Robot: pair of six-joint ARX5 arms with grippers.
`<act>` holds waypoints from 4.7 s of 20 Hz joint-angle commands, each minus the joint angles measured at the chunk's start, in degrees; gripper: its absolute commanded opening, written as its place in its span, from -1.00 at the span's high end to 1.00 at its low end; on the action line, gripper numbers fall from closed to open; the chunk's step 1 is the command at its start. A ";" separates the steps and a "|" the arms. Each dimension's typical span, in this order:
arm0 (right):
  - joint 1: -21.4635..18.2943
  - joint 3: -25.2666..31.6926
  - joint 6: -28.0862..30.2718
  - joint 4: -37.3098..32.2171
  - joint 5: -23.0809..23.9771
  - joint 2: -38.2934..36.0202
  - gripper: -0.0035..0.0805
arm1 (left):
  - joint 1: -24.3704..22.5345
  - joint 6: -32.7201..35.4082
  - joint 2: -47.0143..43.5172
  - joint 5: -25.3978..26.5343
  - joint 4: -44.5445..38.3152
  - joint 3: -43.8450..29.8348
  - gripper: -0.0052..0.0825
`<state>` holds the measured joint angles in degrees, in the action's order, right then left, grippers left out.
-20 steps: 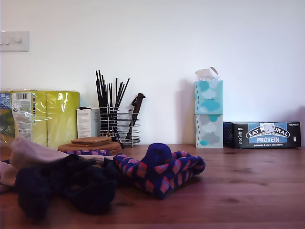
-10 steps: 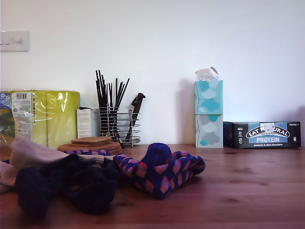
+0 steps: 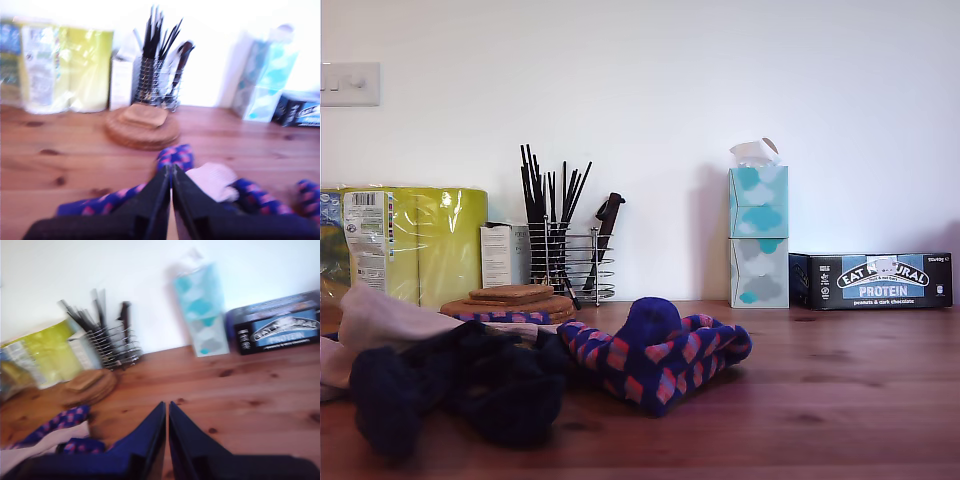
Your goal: Pair up the socks based on colour and pattern, by placing each sock on top of its pair
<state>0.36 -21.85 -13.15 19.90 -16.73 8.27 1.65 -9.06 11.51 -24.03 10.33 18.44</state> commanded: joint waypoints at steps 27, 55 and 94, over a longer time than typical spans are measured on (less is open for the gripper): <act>29.99 -47.19 76.61 22.60 14.82 82.23 0.58 | 19.15 24.50 46.99 -12.92 6.05 17.38 0.93; 35.10 -47.23 81.42 15.47 23.89 98.03 0.94 | 19.15 24.20 46.99 -11.43 5.11 17.38 0.93; 50.60 -46.05 2.62 53.46 12.92 82.95 -0.39 | 19.15 20.52 24.39 2.73 32.94 20.55 0.93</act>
<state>50.59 -68.82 -10.48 73.28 -3.90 90.98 20.86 11.66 36.14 -21.28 43.53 39.00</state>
